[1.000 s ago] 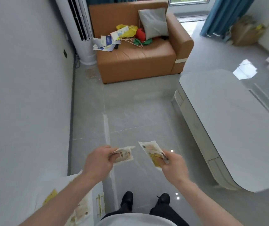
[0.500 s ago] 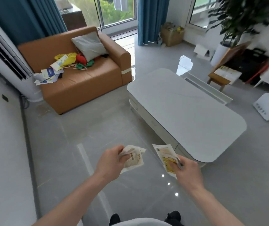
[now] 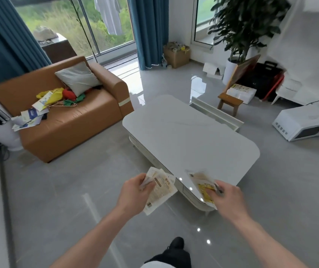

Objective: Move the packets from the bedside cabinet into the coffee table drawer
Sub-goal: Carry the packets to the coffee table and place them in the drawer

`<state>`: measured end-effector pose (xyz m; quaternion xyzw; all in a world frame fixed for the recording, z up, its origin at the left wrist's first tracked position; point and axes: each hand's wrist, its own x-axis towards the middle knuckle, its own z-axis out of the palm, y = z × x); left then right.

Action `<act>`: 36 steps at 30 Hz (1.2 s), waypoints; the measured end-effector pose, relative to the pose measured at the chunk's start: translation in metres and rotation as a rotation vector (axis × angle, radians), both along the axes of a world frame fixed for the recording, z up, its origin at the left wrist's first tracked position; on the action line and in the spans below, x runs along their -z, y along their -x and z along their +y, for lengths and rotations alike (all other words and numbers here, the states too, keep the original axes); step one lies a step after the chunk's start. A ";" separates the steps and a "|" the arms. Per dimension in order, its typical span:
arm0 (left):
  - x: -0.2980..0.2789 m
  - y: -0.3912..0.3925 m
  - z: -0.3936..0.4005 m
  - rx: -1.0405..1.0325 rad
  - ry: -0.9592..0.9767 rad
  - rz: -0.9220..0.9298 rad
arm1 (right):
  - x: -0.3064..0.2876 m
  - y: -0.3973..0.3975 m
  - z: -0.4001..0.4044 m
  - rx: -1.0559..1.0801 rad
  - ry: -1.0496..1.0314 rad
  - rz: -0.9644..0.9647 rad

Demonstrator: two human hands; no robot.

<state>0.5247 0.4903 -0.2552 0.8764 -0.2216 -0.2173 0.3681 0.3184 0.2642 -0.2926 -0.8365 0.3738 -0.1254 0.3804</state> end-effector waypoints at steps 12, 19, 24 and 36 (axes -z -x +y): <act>0.024 -0.013 -0.172 0.015 0.036 0.041 | -0.011 0.000 -0.191 -0.024 0.032 0.006; 0.039 -0.013 -0.325 0.011 0.058 0.109 | -0.026 0.011 -0.331 -0.012 0.032 0.042; 0.022 0.001 -0.440 0.110 0.076 0.106 | -0.031 0.028 -0.419 0.056 0.040 0.067; 0.025 0.045 -0.644 0.045 0.034 0.067 | -0.014 0.051 -0.633 0.002 -0.003 0.058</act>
